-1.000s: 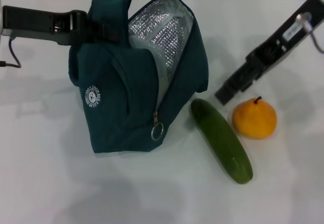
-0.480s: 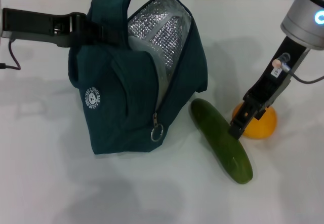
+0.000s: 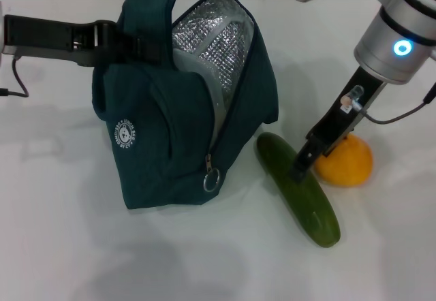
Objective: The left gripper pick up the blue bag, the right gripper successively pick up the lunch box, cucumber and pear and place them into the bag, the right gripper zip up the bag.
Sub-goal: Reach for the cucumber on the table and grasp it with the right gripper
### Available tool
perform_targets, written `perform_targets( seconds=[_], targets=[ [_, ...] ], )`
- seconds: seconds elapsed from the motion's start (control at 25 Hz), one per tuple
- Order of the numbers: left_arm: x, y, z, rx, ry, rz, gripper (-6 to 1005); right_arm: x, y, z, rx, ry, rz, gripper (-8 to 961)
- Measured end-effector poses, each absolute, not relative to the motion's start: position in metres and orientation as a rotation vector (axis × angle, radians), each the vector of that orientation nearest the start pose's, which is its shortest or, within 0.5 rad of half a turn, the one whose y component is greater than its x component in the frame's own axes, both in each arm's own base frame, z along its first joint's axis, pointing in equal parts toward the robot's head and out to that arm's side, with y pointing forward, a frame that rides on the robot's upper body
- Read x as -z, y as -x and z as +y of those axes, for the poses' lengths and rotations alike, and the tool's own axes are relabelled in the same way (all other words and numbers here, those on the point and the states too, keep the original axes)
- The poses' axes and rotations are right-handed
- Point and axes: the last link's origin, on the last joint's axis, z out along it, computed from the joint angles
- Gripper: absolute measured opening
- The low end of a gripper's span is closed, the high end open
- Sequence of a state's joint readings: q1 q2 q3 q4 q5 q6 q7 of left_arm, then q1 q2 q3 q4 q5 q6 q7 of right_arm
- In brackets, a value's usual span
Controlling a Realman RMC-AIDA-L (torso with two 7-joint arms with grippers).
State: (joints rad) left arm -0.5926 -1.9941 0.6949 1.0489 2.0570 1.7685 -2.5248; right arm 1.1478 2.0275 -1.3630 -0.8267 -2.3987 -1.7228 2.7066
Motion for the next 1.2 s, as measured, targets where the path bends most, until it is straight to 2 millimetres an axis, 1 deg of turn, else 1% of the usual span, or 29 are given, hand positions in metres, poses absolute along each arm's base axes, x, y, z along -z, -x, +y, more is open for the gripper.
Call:
perform_targets(
  seconds=[0.12,0.48,0.88,1.2],
  targets=[
    [-0.089,0.212,0.355,0.642,2.499,-1.638,39,0.038,-0.077,0.380,0.702,2.838,1.088,838],
    [-0.088,0.211,0.356,0.641,2.503,-1.634,39,0.051,-0.078,0.379,0.703,2.844,1.026,819],
    [-0.087,0.211,0.355,0.641,2.507,-1.635,39,0.066,-0.096,0.378,0.693,2.822,1.034,792],
    [-0.087,0.211,0.355,0.638,2.509,-1.636,39,0.070,-0.101,0.379,0.690,2.809,1.023,770]
  ],
)
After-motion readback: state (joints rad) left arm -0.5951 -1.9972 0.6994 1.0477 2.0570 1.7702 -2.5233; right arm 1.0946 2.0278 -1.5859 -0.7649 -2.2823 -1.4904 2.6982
